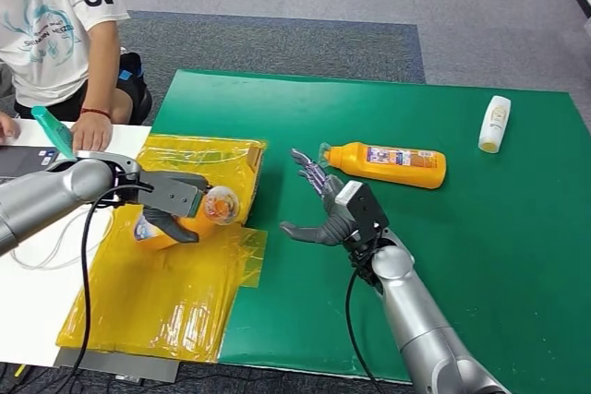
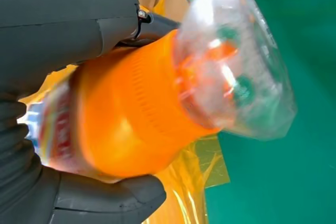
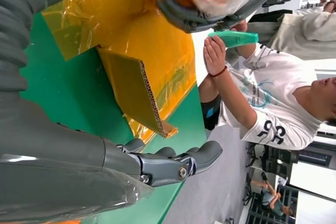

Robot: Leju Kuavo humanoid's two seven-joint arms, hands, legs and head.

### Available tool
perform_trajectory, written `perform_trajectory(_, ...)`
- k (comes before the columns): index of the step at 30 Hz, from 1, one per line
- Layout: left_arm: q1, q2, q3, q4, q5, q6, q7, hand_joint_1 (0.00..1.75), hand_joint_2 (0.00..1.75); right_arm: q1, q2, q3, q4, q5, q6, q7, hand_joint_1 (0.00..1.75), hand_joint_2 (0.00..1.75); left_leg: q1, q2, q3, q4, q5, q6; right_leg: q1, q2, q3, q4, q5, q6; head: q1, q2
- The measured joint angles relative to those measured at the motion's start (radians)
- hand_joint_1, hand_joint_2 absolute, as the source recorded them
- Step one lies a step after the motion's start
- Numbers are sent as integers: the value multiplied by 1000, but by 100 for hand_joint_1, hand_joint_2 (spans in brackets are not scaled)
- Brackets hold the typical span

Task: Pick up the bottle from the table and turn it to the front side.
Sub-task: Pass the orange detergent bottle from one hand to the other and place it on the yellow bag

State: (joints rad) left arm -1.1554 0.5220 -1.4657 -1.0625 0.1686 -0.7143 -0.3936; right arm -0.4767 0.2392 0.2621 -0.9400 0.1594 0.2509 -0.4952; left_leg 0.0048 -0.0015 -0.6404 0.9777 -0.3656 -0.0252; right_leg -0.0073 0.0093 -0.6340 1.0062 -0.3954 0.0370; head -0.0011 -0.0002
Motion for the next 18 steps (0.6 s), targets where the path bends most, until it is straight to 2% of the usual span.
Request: perform_trajectory(18,40,4,36,9,-70,65,-28,0,175,2,0,0,-1,4,-3,5,0,175,0,0,0,0,0,-1,0,0,0,0,0,0,0,0)
